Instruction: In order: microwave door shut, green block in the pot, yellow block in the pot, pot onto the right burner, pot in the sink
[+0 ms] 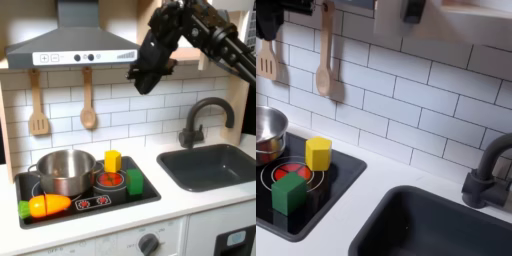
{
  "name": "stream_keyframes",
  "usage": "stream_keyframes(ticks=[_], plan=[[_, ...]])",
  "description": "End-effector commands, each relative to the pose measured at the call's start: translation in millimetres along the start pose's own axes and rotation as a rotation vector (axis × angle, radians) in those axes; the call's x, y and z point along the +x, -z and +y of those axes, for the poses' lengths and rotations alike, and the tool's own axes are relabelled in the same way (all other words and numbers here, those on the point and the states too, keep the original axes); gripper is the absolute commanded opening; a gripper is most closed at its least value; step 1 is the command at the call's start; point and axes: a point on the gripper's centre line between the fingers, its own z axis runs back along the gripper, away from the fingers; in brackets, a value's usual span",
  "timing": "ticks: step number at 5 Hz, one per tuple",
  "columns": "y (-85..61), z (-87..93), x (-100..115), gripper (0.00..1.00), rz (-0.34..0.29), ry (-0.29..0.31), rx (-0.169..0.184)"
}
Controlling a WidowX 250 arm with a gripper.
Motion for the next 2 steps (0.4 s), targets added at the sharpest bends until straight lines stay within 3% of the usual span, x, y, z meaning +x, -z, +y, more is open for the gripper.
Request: stream_keyframes(ticks=[1, 2], plan=[[-1.9, -8.3, -41.6, 1.0, 0.156, -0.001, -0.01], [-5.0, -14.7, -53.5, 1.0, 0.187, 0.002, -0.022]])
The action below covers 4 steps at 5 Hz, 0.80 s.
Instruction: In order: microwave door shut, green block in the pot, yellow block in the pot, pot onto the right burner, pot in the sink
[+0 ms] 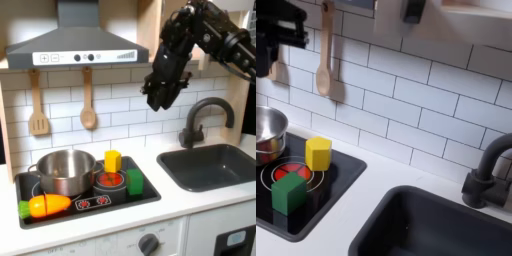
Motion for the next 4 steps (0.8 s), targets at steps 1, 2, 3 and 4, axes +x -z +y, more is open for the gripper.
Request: stream_keyframes(ticks=[1, 2, 3, 4], plan=[[-4.3, -22.1, -25.3, 1.0, 0.048, 0.033, -0.04], [-6.4, -41.6, -37.2, 1.0, 0.069, 0.072, -0.082], [-10.8, -61.1, -47.9, 1.0, 0.082, 0.124, -0.112], [-13.2, -82.4, -57.1, 1.0, 0.089, 0.179, -0.156]])
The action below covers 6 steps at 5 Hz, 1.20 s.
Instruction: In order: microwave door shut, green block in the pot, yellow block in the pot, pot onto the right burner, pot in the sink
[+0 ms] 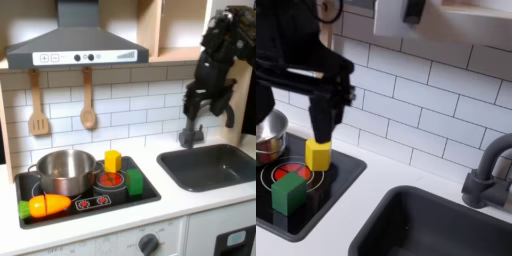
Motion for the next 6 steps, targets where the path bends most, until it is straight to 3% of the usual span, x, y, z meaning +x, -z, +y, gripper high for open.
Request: stream_keyframes(ticks=[1, 4, 6], plan=[[5.1, -40.1, -8.7, 1.0, 0.025, 0.104, -0.072], [8.6, -86.5, 5.5, 1.0, 0.0, 0.234, -0.153], [12.8, -96.8, 18.5, 1.0, -0.015, 0.277, -0.175]])
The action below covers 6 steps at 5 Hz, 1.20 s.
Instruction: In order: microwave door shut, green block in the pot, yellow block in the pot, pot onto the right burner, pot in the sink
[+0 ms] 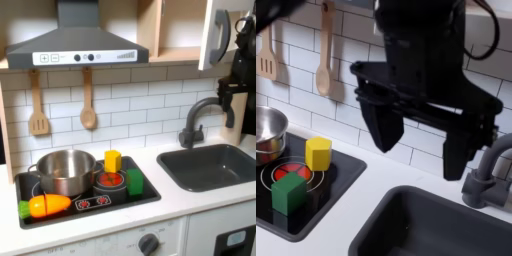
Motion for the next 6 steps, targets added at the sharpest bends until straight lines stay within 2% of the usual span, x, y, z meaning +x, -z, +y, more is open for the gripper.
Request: stream_keyframes(ticks=[1, 3, 6], plan=[[5.2, 0.0, 16.1, 1.0, -0.019, 0.034, -0.011], [5.9, 2.0, 27.6, 1.0, -0.036, 0.041, -0.009], [6.3, 20.2, 43.9, 1.0, -0.052, -0.006, 0.013]])
